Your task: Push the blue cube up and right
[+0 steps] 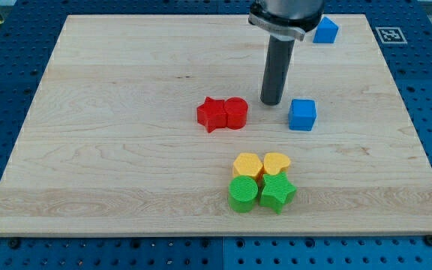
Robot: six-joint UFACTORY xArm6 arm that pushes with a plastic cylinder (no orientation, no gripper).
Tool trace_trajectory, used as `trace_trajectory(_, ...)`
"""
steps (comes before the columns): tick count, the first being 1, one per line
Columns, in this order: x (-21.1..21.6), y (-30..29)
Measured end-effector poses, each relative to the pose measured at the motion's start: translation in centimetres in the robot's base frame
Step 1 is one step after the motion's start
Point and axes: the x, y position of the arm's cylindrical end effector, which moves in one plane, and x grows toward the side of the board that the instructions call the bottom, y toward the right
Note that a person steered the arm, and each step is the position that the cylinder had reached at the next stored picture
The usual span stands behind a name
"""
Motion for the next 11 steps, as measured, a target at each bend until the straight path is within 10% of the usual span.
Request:
trace_trajectory(4,5.6,8.2)
trace_trajectory(11,-3.5,12.8)
